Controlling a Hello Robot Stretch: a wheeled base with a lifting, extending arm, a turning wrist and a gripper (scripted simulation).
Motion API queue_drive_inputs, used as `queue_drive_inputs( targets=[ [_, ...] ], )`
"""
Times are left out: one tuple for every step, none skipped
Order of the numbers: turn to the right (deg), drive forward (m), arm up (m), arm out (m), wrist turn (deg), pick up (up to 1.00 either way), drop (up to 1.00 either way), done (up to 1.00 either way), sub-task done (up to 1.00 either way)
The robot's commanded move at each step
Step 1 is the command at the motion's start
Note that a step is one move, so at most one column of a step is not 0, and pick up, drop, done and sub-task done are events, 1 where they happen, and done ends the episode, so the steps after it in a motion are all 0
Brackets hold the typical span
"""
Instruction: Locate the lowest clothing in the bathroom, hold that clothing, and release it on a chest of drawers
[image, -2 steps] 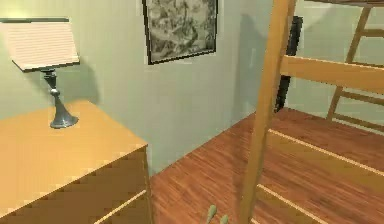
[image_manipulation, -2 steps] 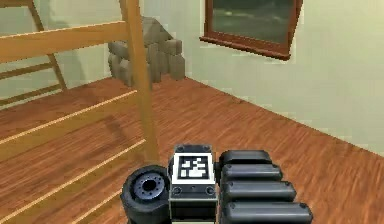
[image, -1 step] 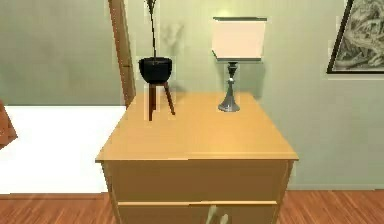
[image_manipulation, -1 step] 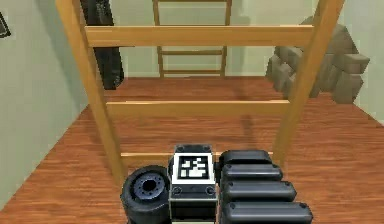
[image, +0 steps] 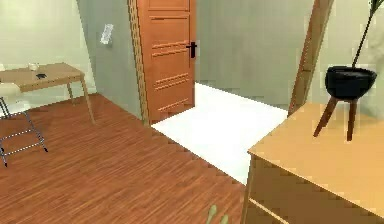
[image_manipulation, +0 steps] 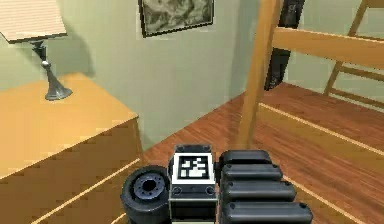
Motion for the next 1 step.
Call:
queue_drive_inputs(
  targets=[
    [-39.0,0.0,0.0,0.0,0.0,0.0,0.0,0.0,0.0]
  ],
)
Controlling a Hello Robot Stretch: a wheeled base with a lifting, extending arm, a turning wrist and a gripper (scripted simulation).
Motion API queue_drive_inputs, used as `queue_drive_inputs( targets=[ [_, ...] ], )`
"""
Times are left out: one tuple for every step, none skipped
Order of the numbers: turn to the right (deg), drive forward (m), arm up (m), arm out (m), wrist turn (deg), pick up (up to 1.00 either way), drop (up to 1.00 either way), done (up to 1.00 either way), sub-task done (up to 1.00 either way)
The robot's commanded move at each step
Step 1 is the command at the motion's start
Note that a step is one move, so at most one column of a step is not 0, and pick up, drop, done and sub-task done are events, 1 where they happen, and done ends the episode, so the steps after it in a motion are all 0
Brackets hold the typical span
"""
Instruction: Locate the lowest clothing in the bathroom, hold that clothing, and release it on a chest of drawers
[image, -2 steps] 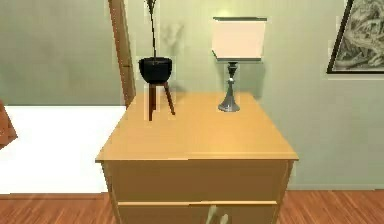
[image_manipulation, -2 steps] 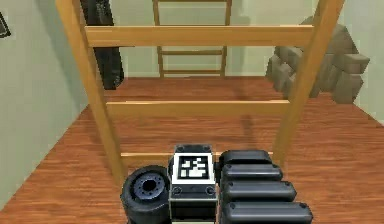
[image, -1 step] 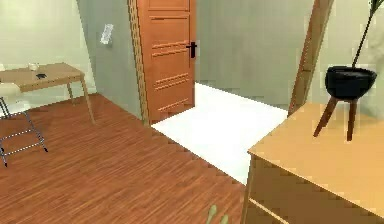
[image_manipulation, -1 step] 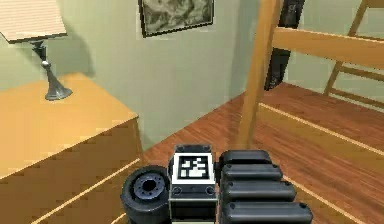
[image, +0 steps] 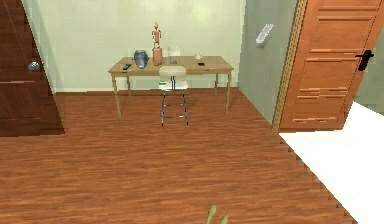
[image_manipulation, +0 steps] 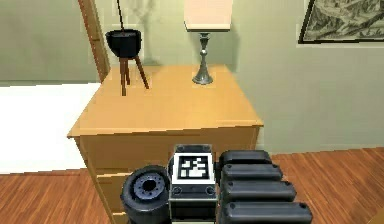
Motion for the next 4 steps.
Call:
queue_drive_inputs(
  targets=[
    [0.0,0.0,0.0,0.48,0.0,0.0,0.0,0.0,0.0],
    [0.0,0.0,0.0,0.0,45.0,0.0,0.0,0.0,0.0],
    [0.0,0.0,0.0,0.0,45.0,0.0,0.0,0.0,0.0],
    [0.0,0.0,0.0,0.0,36.0,0.0,0.0,0.0,0.0]
  ],
)
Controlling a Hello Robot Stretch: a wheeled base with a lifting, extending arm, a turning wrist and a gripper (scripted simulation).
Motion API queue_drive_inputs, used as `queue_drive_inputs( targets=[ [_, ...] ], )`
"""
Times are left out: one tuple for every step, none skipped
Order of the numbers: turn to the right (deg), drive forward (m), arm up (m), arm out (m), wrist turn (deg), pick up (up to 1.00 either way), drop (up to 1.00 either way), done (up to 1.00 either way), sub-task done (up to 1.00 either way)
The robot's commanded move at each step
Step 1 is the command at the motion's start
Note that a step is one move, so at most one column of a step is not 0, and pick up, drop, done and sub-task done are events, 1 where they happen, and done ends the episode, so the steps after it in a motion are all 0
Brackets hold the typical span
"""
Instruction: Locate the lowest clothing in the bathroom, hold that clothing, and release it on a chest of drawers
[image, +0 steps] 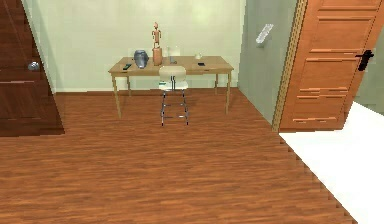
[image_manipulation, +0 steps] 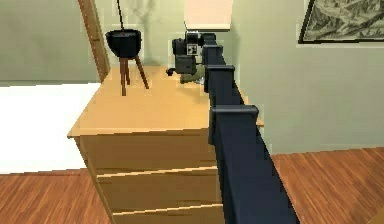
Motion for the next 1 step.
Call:
queue_drive_inputs(
  targets=[
    [0.0,0.0,-0.12,0.0,0.0,0.0,0.0,0.0,0.0]
  ],
)
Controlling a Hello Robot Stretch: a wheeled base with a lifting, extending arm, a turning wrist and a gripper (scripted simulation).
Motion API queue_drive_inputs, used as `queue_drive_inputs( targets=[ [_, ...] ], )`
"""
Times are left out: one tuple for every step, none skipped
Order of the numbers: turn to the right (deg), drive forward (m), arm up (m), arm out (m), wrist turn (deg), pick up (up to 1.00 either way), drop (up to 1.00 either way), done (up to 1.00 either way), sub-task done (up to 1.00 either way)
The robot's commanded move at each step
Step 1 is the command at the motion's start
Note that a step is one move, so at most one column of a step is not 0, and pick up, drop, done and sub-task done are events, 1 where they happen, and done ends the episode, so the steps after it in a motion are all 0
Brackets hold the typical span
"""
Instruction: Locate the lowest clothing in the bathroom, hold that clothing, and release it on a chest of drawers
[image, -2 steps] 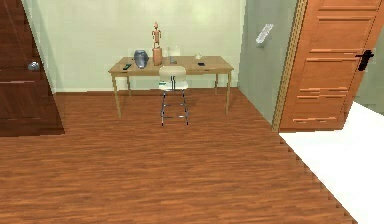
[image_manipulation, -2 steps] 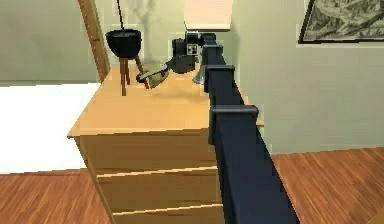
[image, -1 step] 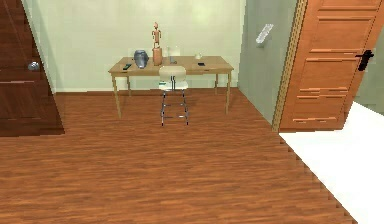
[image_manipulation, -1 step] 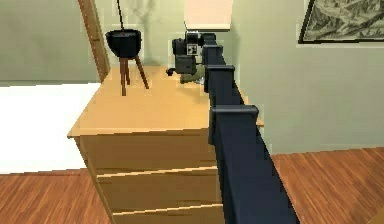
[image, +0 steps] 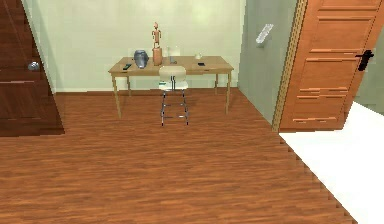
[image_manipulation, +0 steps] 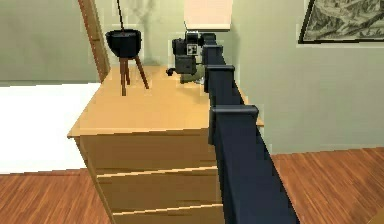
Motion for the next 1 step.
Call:
queue_drive_inputs(
  targets=[
    [0.0,0.0,0.0,0.0,0.0,0.0,1.0,0.0,0.0]
  ],
)
